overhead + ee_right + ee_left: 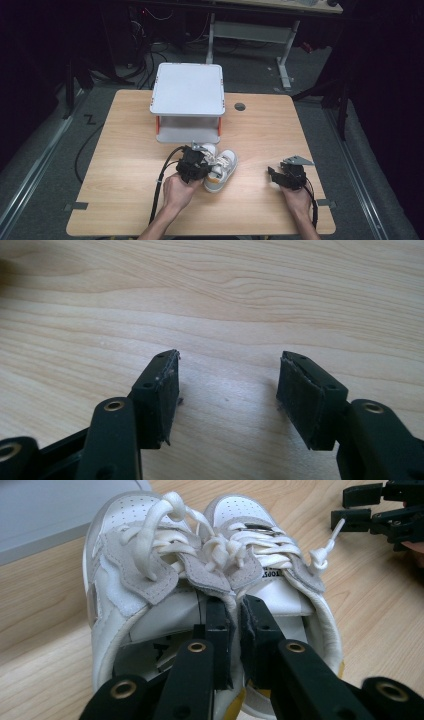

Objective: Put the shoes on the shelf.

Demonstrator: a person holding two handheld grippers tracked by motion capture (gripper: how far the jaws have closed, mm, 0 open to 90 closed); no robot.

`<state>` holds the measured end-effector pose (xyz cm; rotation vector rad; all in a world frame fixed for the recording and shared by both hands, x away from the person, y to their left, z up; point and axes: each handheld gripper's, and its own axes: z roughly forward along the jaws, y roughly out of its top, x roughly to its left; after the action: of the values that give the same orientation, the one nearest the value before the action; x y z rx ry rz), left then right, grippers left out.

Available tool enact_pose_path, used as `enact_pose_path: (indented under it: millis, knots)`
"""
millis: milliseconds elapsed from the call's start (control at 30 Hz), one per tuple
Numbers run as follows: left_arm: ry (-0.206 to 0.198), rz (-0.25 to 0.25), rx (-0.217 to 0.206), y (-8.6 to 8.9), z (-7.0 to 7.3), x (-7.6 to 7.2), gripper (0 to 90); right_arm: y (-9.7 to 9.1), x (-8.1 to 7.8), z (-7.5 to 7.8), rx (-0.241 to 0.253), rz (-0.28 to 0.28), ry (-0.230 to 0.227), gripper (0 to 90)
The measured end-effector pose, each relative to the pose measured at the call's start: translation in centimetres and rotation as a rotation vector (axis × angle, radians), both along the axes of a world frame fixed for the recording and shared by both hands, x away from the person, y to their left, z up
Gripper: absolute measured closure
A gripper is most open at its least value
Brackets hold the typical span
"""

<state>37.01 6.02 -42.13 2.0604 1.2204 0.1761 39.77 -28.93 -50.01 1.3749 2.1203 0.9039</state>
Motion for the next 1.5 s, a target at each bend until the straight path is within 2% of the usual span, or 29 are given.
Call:
enact_pose_path:
  millis: [133,300,367,433,533,633,733,800,867,967,1067,1167,1367,1500]
  knots:
    - [-0.006,0.018,0.003,1.1,0.1,0.1,82.8,0.4,-0.2,0.1,0.014,0.024,-0.003,44.5]
    - [-0.024,0.048,0.03,2.2,0.3,0.3,82.8,0.4,-0.5,0.8,0.1,0.044,-0.026,46.1]
    - [-0.03,0.055,0.033,2.6,0.3,0.6,82.8,0.5,-0.3,1.5,0.116,0.062,-0.006,45.7]
    - [-0.034,0.066,0.033,3.1,0.3,0.9,82.8,0.7,-0.2,2.3,0.138,0.085,-0.023,45.9]
    - [-0.041,0.089,0.026,3.7,0.3,1.5,82.8,1.3,0.2,3.6,0.156,0.123,-0.017,48.7]
    - [-0.045,0.115,0.016,4.2,0.0,2.2,82.7,2.2,0.5,4.7,0.154,0.152,-0.036,54.1]
    - [-0.048,0.144,0.011,4.7,-0.3,2.9,82.7,3.5,1.0,6.4,0.187,0.188,-0.075,63.7]
    - [-0.053,0.158,0.016,4.8,-0.6,3.4,82.7,3.8,1.1,6.7,0.197,0.198,-0.08,64.9]
    - [-0.053,0.172,0.015,4.9,-0.9,3.8,82.7,4.6,1.6,7.6,0.216,0.238,-0.088,67.0]
    - [-0.059,0.188,0.008,5.1,-1.2,4.3,82.7,5.9,2.4,8.8,0.217,0.275,-0.093,68.7]
    - [-0.063,0.196,0.021,5.0,-1.2,4.8,82.7,7.2,3.2,10.0,0.214,0.301,-0.132,75.2]
    - [-0.079,0.193,0.034,4.7,-0.9,5.5,82.7,7.8,3.8,10.6,0.217,0.307,-0.13,77.7]
    - [-0.113,0.214,0.03,4.4,-0.6,6.6,82.7,9.6,4.8,12.6,0.221,0.336,-0.167,78.0]
    - [-0.128,0.24,0.04,4.4,-0.6,7.4,82.6,11.3,6.2,14.0,0.215,0.349,-0.194,78.3]
